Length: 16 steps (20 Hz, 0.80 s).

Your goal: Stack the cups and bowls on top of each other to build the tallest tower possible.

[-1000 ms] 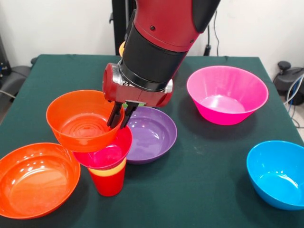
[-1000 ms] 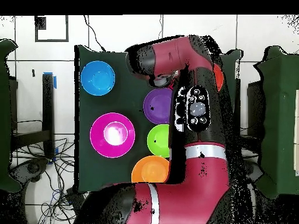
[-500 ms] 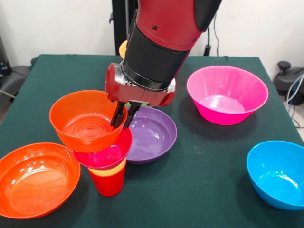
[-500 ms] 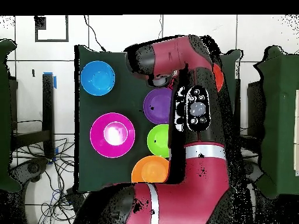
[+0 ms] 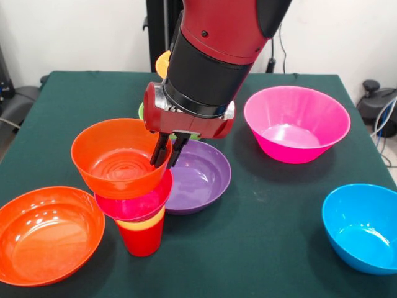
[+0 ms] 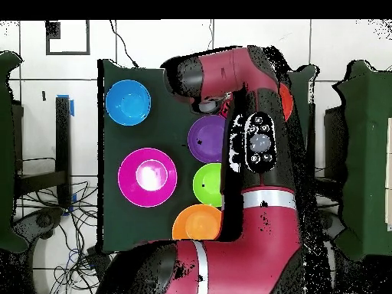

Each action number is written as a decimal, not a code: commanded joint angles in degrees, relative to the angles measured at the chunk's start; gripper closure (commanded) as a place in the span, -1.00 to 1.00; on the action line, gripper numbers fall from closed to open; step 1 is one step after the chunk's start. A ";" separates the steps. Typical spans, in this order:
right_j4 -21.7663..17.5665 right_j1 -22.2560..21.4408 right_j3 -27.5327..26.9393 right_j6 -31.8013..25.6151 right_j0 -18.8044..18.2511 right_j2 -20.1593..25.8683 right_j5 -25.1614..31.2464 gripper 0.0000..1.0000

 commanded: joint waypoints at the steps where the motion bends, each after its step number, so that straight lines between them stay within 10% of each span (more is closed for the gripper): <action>1: 0.74 2.80 4.18 -4.60 1.35 1.80 1.50 1.00; 16: 0.31 3.02 4.12 -4.64 1.35 1.80 0.40 1.00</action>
